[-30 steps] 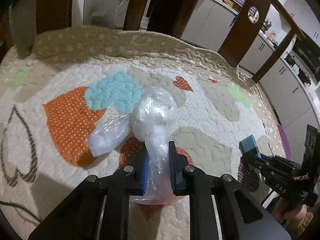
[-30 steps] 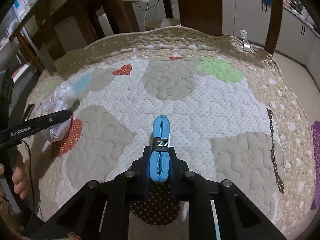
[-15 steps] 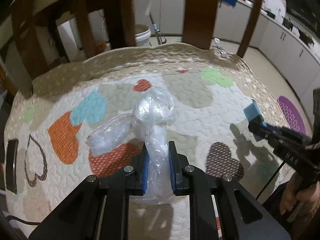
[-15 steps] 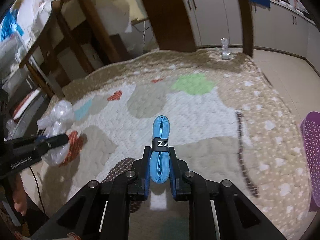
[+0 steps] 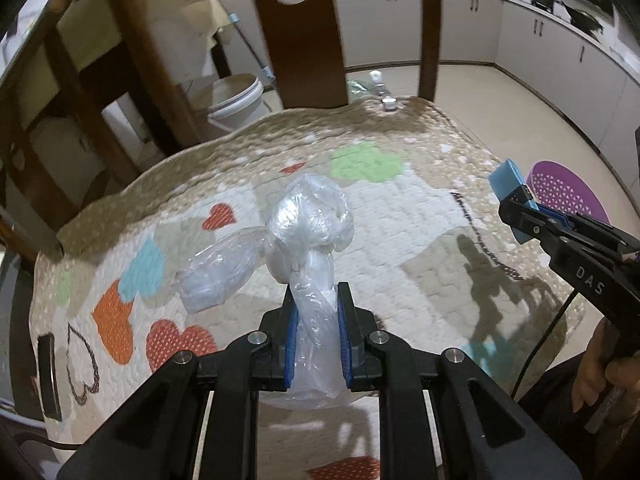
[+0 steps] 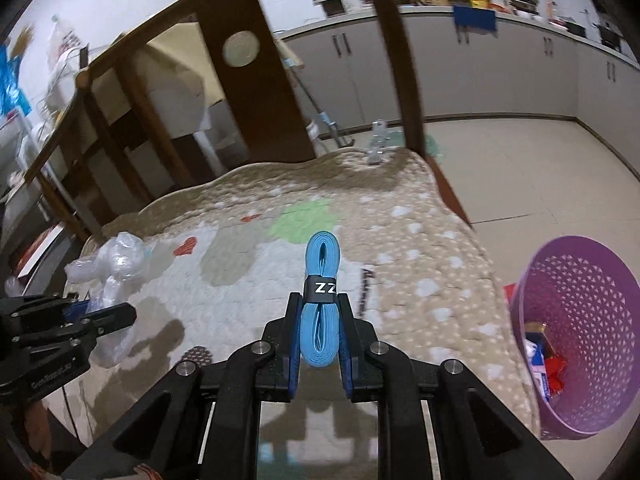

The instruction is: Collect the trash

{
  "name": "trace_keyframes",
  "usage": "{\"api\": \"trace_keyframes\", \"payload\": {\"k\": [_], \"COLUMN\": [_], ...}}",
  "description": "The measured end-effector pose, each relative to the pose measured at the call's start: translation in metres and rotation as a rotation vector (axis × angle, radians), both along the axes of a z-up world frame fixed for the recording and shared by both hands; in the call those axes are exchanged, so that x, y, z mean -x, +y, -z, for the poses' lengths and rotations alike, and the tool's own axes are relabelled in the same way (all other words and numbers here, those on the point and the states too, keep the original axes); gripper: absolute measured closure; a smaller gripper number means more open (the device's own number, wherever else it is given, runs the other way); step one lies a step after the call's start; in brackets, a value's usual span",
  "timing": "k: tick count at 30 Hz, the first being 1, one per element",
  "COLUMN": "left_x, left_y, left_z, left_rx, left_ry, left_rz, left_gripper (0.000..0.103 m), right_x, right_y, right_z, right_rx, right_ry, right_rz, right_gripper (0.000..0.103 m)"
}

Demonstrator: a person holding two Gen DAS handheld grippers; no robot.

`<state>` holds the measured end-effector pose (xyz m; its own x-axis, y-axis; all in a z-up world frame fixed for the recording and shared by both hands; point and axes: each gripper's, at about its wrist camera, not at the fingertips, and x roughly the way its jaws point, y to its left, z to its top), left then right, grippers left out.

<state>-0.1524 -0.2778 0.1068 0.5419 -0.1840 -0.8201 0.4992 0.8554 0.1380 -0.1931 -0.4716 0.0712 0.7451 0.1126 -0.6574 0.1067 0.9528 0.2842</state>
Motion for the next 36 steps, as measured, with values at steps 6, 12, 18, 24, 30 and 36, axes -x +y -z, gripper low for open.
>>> {"api": "trace_keyframes", "payload": {"k": [6,12,18,24,30,36], "left_x": [0.01,0.018,0.025,0.031,0.037,0.043], "left_y": [-0.023,-0.045,-0.066,-0.088,-0.112,-0.136], "left_z": [-0.006,-0.011,-0.016,-0.018,-0.018,-0.017], "left_rx": [-0.013,-0.03,-0.045,-0.06,-0.066,-0.067], "left_ry": [-0.023,-0.04,-0.053,-0.063,-0.071,-0.076], "left_rz": [0.042,0.079,0.113,0.153,0.201,0.246], "left_gripper": [0.087,0.087,0.087,0.087,0.087,0.087], "right_x": [0.012,0.028,0.042,0.054,0.068,0.085], "right_y": [-0.024,-0.053,-0.075,-0.089,-0.108,-0.136], "right_z": [-0.002,-0.004,-0.008,-0.014,-0.019,-0.021], "right_rx": [0.005,-0.025,-0.053,-0.053,-0.062,-0.089], "right_ry": [-0.022,-0.037,-0.064,-0.09,-0.114,-0.13], "right_rz": [0.07,0.151,0.208,0.246,0.301,0.383], "right_gripper": [0.086,0.086,0.086,0.086,0.086,0.086]}}
